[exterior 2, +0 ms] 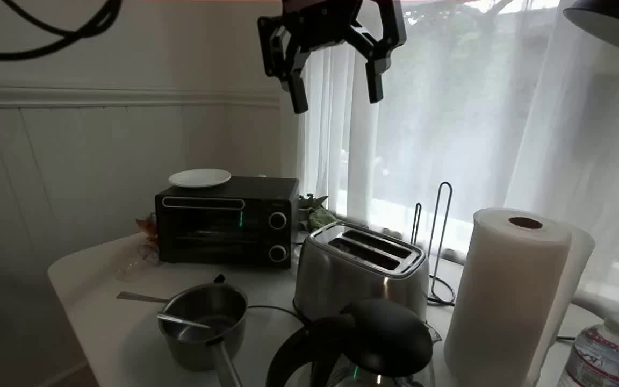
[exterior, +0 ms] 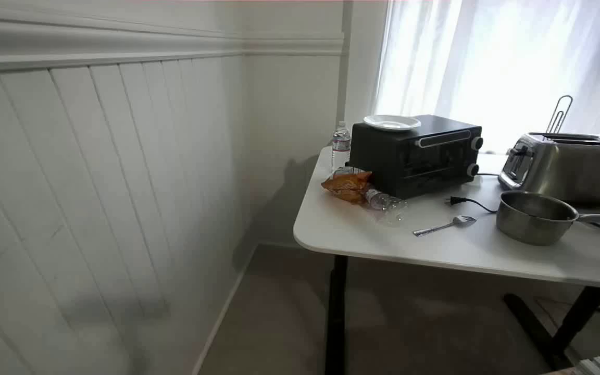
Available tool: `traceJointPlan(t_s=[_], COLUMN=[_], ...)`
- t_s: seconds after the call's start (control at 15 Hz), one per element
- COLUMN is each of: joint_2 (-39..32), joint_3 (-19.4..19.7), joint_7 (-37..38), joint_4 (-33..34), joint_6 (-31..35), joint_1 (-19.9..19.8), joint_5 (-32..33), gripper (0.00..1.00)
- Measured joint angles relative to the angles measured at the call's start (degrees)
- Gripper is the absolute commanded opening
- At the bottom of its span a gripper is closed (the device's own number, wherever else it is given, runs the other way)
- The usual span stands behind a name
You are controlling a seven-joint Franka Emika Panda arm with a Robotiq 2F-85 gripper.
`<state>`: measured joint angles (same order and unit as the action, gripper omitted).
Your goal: Pick up the clear wrap bottle file from the table and place it on top of the oven
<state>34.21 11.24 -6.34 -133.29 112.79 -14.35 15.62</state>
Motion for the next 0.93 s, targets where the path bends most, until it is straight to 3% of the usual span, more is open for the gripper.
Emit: traceJointPlan(t_s=[0.73,0.93], joint_2=[-0.1,-0.3], joint_3=[0.0,-0.8], joint_7=[0.0,0.0], joint_4=[0.1,-0.2], joint_6=[0.0,0.0], joint_1=[0.1,2.6], joint_5=[0.0,-1.1], gripper=[1.00,1.00])
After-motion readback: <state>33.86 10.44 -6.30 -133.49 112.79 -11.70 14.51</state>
